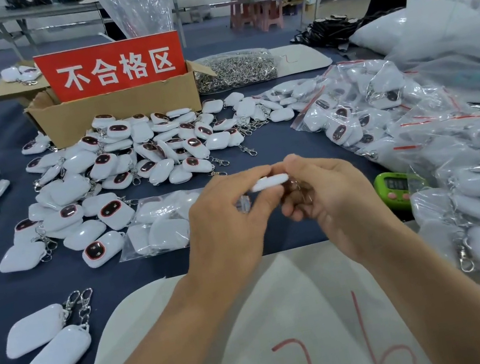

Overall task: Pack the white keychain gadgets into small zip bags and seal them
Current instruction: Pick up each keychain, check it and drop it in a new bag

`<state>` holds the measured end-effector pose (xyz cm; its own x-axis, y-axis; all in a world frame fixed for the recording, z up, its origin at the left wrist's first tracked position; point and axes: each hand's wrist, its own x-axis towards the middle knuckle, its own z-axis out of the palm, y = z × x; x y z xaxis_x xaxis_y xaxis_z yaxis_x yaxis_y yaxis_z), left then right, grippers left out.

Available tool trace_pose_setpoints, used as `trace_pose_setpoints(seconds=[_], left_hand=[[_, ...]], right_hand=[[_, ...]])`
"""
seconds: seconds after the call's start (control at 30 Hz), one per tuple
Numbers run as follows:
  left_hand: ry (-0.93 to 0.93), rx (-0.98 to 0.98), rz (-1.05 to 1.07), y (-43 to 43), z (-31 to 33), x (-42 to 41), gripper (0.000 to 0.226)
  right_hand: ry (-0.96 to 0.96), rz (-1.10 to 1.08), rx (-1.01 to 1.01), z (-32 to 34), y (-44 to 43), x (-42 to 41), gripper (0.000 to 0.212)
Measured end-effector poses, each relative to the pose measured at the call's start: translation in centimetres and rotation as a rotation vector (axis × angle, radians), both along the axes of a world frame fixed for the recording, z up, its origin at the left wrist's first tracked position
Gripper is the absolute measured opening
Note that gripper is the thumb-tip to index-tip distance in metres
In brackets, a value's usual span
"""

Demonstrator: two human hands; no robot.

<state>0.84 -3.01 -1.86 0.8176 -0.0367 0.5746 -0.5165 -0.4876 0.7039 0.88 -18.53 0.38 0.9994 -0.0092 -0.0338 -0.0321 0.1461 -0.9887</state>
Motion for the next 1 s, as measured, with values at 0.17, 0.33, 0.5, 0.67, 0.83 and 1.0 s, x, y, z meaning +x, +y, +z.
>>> trace_pose_setpoints(seconds=[0.17,0.33,0.5,0.67,0.83,1.0], left_hand=[[0.104,-0.061,-0.023,0.08,-0.04,0.37,0.017],[0.118,-0.164,0.041,-0.13,0.08,0.06,0.03],[0.165,-0.067,0.245,0.4,0.37,0.38,0.036],[0.227,0.402,0.454,0.2,0.02,0.56,0.027],[0.309,0.566,0.456,-0.11,-0.23,0.64,0.038],[0.326,0.362,0.365,0.06,0.26,0.5,0.049]], right_hand=[[-0.024,0.054,-0.134,-0.11,-0.02,0.0,0.028],[0.002,-0.01,-0.169,-0.47,0.08,0.06,0.031],[0.078,-0.152,-0.106,-0.67,-0.04,0.56,0.03],[0.09,-0.141,-0.014,-0.69,-0.01,0.47,0.028],[0.112,-0.143,-0.003,-0.48,0.04,0.49,0.029],[0.106,-0.168,-0.061,-0.69,0.26,0.47,0.027]])
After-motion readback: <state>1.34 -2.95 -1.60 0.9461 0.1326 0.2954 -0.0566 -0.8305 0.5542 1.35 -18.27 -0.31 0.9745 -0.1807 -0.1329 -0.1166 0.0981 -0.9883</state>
